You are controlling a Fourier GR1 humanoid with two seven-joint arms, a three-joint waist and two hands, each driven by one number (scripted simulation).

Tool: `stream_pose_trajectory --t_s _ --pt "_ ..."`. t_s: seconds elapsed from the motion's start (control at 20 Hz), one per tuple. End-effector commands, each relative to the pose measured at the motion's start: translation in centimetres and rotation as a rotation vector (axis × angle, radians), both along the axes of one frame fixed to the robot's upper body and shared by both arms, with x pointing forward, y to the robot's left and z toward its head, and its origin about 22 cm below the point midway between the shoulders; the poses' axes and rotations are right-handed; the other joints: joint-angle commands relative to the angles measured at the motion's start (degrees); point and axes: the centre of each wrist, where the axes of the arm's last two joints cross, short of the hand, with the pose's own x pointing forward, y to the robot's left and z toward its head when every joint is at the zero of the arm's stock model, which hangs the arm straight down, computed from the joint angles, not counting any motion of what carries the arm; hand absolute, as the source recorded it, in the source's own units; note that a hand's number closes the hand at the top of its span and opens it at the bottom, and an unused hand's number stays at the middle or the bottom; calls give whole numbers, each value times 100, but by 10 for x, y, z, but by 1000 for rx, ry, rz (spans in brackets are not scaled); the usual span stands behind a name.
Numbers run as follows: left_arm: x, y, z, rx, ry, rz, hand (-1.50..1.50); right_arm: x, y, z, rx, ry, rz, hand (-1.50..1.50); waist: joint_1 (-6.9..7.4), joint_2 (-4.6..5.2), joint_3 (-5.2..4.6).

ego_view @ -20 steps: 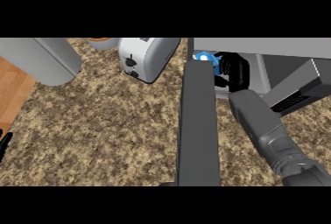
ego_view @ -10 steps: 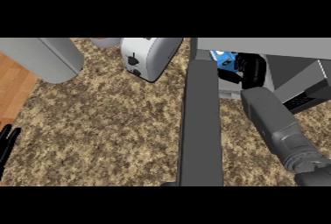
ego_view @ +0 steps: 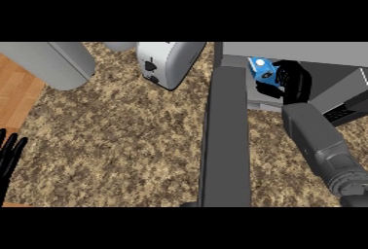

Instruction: Pick up the milk, place it into the microwave and close the microwave

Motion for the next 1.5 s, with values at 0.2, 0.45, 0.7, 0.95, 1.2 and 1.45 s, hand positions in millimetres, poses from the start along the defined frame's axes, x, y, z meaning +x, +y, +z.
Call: stream_pose_trajectory --t_s 0.2,0.45,0.7,0.95,1.2,1.45 --pt "10 -5 -2 -2 9 -19 -150 2 1 3 -94 23 -4 -150 186 52 3" --pt "19 -7 -2 1 2 -15 -150 -6 -1 -9 -138 15 5 -150 112 72 14" --pt "17 -7 -12 -5 14 -16 -150 2 16 0 -145 -30 12 -150 131 50 1" --pt "22 -3 -10 12 7 -18 -150 8 22 8 -113 -5 32 -150 126 25 -4" --pt "27 -13 -12 4 7 -56 -150 7 34 4 -133 14 59 -150 148 34 -2" --pt "15 -3 -16 3 3 -37 -150 -1 37 -9 -128 29 74 -150 117 -19 -3"
